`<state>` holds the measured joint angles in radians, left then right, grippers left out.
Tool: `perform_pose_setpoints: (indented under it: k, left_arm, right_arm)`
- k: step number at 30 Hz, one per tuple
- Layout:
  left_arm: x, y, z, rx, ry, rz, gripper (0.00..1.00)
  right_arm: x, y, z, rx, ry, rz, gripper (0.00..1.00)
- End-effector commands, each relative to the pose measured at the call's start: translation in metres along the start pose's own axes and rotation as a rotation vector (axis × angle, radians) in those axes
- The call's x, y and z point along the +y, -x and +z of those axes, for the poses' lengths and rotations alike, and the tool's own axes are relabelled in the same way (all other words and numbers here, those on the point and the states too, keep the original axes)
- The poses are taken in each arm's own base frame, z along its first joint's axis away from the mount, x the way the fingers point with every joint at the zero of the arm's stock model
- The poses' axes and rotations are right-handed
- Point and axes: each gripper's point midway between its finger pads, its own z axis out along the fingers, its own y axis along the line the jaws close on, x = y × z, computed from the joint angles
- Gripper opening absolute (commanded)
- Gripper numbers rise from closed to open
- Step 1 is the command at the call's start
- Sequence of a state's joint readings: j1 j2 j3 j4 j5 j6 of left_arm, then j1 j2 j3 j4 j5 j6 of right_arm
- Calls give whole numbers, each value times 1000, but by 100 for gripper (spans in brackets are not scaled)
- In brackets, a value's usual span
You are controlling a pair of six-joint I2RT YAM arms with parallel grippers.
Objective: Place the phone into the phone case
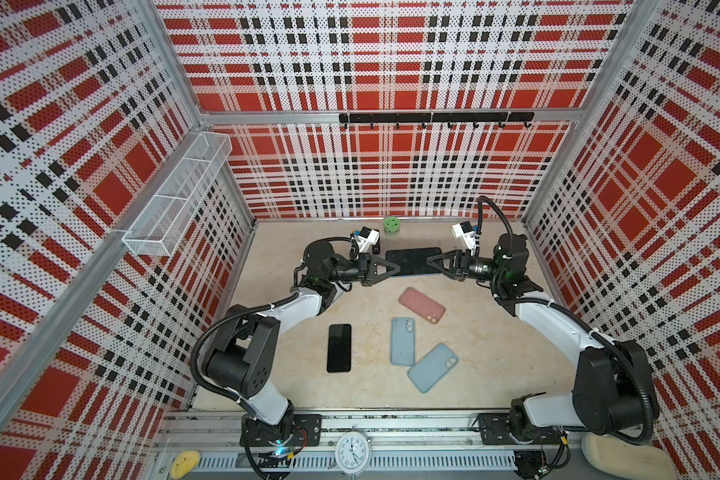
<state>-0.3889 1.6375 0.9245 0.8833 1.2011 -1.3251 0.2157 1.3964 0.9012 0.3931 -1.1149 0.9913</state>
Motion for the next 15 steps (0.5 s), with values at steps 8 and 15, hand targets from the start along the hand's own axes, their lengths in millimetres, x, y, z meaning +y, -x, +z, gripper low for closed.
perform_pose_setpoints:
  k: [8, 15]
  left_arm:
    - [-25, 11, -1, -3, -35, 76, 2]
    - [-27, 24, -9, -55, -21, 114, 36]
  right_arm:
    - [0, 3, -1, -10, -22, -49, 0]
    - [-4, 4, -3, -36, -56, -48, 0]
